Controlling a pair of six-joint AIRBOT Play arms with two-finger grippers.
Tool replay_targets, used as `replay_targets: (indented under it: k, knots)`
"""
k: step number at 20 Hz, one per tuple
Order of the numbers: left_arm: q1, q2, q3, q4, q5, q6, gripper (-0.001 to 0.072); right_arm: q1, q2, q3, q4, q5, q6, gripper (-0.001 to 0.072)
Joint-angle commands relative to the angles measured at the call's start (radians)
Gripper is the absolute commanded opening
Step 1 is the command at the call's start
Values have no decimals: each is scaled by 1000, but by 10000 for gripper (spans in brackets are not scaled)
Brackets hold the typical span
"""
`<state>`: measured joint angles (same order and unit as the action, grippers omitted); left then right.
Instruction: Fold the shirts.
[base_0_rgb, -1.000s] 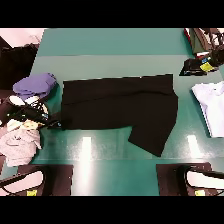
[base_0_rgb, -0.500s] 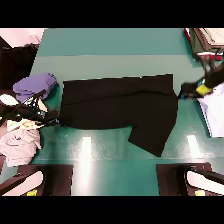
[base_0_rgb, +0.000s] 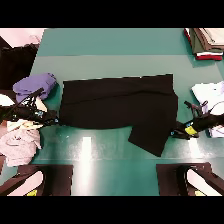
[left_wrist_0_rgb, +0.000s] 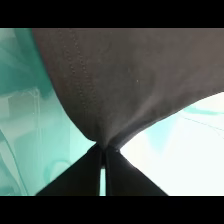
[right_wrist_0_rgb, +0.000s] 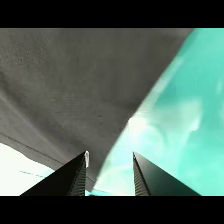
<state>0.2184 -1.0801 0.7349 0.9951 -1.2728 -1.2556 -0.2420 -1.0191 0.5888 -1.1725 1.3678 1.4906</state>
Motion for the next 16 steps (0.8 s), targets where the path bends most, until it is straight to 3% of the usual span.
replay_targets:
  k: [1,7,8,9,11,13,16]
  knots:
    - [0,2,0,0,-2,0,22,-7,27,-102,64,-97,0,322]
    - [0,2,0,0,-6,0,22,-5,27,-110,82,-184,0,304]
    - [0,2,0,0,-6,0,22,-5,27,-109,82,-197,0,261]
    - [0,2,0,0,-7,0,22,-5,27,-109,82,-210,0,151]
    - [0,2,0,0,-11,0,22,-5,30,-109,80,-236,0,39]
    - [0,2,0,3,-17,8,22,-5,30,-105,77,-226,-1,16]
    - [0,8,0,42,-86,8,20,-5,59,-44,-7,-83,-18,14]
